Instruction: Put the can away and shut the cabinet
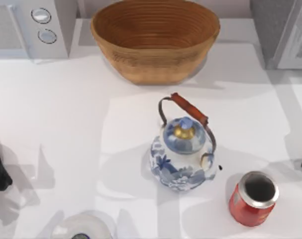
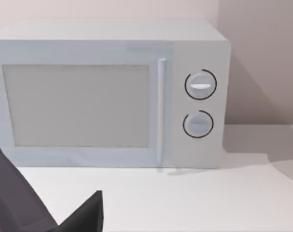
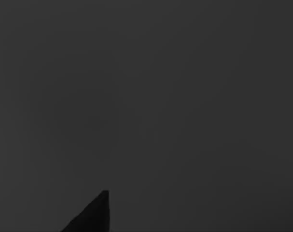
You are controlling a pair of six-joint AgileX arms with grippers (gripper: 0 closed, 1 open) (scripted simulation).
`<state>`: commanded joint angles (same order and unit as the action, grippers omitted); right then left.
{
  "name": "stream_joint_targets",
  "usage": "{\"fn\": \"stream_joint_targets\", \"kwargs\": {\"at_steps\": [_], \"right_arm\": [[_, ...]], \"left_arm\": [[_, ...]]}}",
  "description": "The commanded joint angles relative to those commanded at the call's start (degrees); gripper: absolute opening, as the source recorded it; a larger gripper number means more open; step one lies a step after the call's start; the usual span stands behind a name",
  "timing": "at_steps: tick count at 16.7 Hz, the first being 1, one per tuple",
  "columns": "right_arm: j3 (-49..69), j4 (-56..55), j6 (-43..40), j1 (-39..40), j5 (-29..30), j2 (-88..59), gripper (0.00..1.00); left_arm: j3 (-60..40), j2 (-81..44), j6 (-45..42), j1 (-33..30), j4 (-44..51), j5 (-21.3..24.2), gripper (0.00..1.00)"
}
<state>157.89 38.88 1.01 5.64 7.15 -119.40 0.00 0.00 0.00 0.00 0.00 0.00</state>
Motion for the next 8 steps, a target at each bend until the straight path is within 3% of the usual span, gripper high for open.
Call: {"fn": "stream_joint_targets", "kwargs": {"at_steps": [4, 8], "right_arm": [[-3.4, -1.3, 0.0, 0.0, -0.7, 3.0, 1.0], [-16.1, -5.8, -0.2, -0.3, -2.7, 14.2, 1.0]], "left_arm": [[0.0, 0.0, 0.0, 0.0, 0.0, 0.0, 1.0], [0.0, 0.0, 0.0, 0.0, 0.0, 0.0, 1.0]]}}
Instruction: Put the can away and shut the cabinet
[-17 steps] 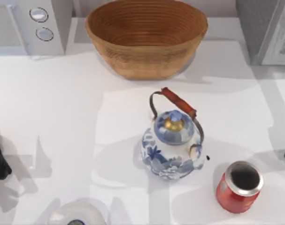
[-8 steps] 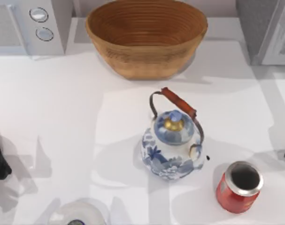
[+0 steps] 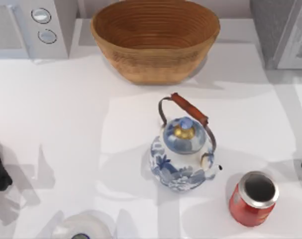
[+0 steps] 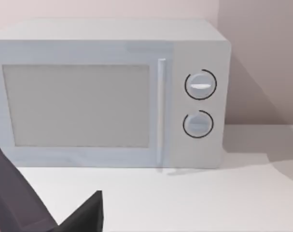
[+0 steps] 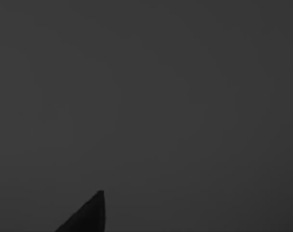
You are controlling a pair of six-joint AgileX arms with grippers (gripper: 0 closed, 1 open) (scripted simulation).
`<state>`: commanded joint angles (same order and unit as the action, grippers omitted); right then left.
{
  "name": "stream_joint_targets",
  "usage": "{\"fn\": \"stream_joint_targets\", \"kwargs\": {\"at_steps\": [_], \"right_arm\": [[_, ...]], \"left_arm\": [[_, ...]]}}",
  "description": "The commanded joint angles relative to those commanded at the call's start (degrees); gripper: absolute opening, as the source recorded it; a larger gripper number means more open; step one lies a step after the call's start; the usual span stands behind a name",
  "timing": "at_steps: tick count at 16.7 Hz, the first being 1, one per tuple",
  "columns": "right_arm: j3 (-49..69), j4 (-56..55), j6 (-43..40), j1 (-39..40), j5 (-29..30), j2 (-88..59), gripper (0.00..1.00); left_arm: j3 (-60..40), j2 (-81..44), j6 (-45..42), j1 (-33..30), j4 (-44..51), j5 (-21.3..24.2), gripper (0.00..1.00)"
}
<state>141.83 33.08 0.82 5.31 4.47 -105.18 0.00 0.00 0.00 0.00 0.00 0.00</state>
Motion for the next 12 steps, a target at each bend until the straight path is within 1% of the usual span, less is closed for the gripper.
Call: {"fn": "stream_joint_targets", "kwargs": {"at_steps": [2, 5, 7, 12], "right_arm": [[-9.9, -3.3, -0.3, -0.2, -1.3, 8.7, 1.0], [-28.8, -9.2, -0.8, -0.4, -3.4, 24.5, 1.0], [-44.1, -13.4, -1.2, -0.7, -4.6, 35.9, 1.0], [-86.6, -22.4, -2.0, -2.2, -6.1, 64.0, 1.0]], "left_arm": [[0.0, 0.0, 0.0, 0.0, 0.0, 0.0, 1.0], [0.0, 0.0, 0.0, 0.0, 0.0, 0.0, 1.0], [0.0, 0.0, 0.0, 0.0, 0.0, 0.0, 1.0], [0.0, 0.0, 0.0, 0.0, 0.0, 0.0, 1.0]]}}
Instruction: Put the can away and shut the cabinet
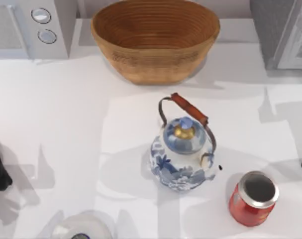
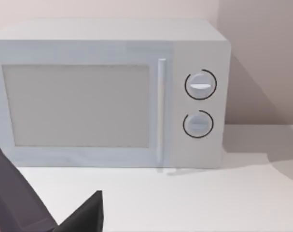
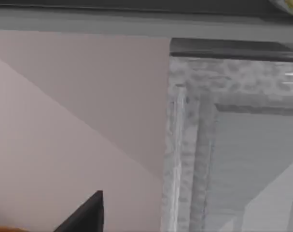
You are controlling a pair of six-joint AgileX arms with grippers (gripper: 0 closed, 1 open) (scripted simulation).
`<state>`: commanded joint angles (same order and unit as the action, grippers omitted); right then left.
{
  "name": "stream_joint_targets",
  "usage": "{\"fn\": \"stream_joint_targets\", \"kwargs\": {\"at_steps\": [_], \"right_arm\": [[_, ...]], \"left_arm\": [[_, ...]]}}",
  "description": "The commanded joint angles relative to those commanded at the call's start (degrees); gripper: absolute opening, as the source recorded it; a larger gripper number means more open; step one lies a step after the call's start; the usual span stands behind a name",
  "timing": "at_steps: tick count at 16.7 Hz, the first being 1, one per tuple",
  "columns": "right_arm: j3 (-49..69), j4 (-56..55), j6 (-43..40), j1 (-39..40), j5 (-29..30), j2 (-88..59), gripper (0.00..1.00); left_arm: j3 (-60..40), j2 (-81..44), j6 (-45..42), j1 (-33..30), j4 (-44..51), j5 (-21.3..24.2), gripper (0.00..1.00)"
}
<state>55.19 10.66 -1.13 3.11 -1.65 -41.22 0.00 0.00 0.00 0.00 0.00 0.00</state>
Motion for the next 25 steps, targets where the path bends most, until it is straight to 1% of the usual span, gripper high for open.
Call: {"fn": "stream_joint_targets", "kwargs": {"at_steps": [3, 5, 8, 10, 13, 20, 22, 25], "right_arm": [[-21.3, -4.1, -0.1, -1.2, 0.1, 14.9, 1.0], [-32.7, -6.3, 0.1, -1.9, 0.5, 23.4, 1.0], [-45.5, -8.8, 0.6, -2.6, 1.0, 33.5, 1.0], [-51.2, -9.9, 0.9, -2.9, 1.4, 38.0, 1.0], [-55.1, -10.6, 1.1, -3.1, 1.6, 41.2, 1.0], [-55.0, -11.3, 1.1, -3.5, 0.9, 40.3, 1.0], [-54.1, -14.3, 1.2, -5.8, -2.1, 37.2, 1.0], [-51.5, -22.8, 1.3, -12.4, -9.9, 28.1, 1.0]], "left_arm": [[0.0, 0.0, 0.0, 0.0, 0.0, 0.0, 1.0], [0.0, 0.0, 0.0, 0.0, 0.0, 0.0, 1.0], [0.0, 0.0, 0.0, 0.0, 0.0, 0.0, 1.0], [0.0, 0.0, 0.0, 0.0, 0.0, 0.0, 1.0], [0.0, 0.0, 0.0, 0.0, 0.0, 0.0, 1.0], [0.0, 0.0, 0.0, 0.0, 0.0, 0.0, 1.0], [0.0, 0.0, 0.0, 0.0, 0.0, 0.0, 1.0], [0.0, 0.0, 0.0, 0.0, 0.0, 0.0, 1.0]]}}
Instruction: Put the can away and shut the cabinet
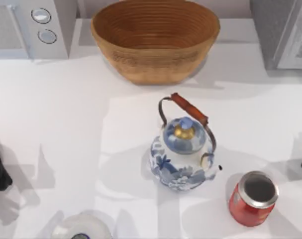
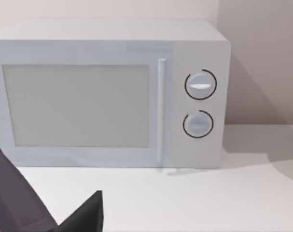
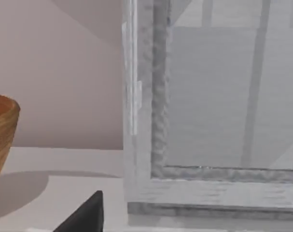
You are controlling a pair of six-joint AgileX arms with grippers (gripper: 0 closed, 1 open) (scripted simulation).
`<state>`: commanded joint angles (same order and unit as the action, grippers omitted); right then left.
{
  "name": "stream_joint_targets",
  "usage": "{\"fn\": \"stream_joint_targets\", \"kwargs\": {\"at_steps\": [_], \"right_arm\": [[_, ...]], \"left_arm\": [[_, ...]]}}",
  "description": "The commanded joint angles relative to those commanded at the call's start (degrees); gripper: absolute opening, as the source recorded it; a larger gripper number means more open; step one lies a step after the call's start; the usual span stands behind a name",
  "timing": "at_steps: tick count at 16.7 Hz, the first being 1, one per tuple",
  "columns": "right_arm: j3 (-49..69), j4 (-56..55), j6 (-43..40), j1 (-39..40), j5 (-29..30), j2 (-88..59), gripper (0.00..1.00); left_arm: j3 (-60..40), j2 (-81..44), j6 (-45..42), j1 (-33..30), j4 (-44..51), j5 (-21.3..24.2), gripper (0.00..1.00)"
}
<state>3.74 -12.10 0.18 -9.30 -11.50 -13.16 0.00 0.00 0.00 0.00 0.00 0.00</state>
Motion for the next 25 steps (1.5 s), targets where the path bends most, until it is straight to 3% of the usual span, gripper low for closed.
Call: {"fn": "stream_joint_targets", "kwargs": {"at_steps": [9, 14, 18, 25], "right_arm": [[10.9, -35.5, 0.2, -30.7, -29.1, -48.5, 1.0], [15.6, -50.9, 0.7, -44.2, -41.9, -69.4, 1.0], [17.3, -56.5, 1.0, -49.2, -46.4, -75.6, 1.0], [17.7, -55.8, 1.0, -49.3, -46.4, -75.6, 1.0]], "left_arm": [[0.0, 0.0, 0.0, 0.0, 0.0, 0.0, 1.0], [0.0, 0.0, 0.0, 0.0, 0.0, 0.0, 1.0], [0.0, 0.0, 0.0, 0.0, 0.0, 0.0, 1.0], [0.0, 0.0, 0.0, 0.0, 0.0, 0.0, 1.0]]}}
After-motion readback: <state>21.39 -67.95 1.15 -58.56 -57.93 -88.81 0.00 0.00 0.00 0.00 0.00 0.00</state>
